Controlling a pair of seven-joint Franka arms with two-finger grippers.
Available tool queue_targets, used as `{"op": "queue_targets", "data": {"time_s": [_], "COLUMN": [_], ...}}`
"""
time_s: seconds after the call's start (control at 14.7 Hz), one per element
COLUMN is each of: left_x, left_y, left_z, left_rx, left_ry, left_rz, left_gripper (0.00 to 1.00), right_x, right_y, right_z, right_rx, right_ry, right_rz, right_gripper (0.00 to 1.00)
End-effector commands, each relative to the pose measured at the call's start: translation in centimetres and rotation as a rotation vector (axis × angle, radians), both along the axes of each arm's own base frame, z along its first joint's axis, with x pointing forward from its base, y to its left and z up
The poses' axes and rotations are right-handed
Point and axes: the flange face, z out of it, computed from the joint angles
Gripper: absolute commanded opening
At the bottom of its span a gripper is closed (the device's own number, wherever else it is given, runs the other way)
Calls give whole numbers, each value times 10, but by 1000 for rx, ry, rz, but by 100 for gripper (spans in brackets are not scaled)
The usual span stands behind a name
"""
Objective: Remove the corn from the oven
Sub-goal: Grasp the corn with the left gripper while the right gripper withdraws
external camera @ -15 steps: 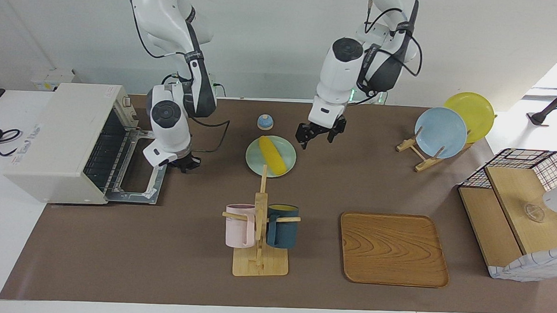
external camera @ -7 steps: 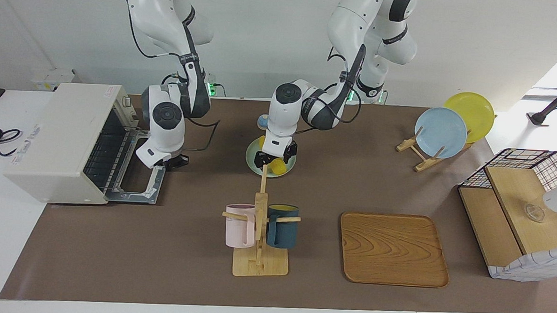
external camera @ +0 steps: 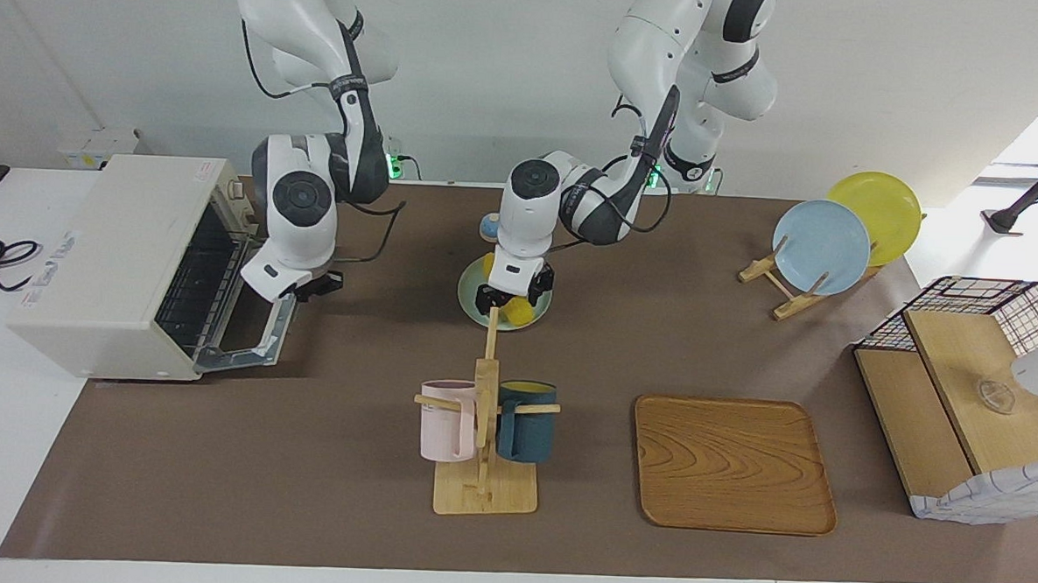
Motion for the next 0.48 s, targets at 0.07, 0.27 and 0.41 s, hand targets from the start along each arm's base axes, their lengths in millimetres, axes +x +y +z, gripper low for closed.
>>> {"op": "queue_targets", "data": {"time_s": [0.07, 0.27, 0.41], "left_x": [-6, -5, -2], "left_y": [-4, -3, -1], "left_z": [8, 8, 12], "left_rx": [-1, 2, 3], "left_ry": [7, 9, 10], "left_rz": [-8, -23, -32], "left_gripper": [84, 34, 6], "right_x": [-3, -7, -10], "right_y": [-85, -99, -96], "right_z": [27, 30, 38], "right_rx": [8, 33, 48], "right_ry": [34, 32, 20], "right_rz": [27, -7, -13], "right_gripper": [0, 0, 0]}}
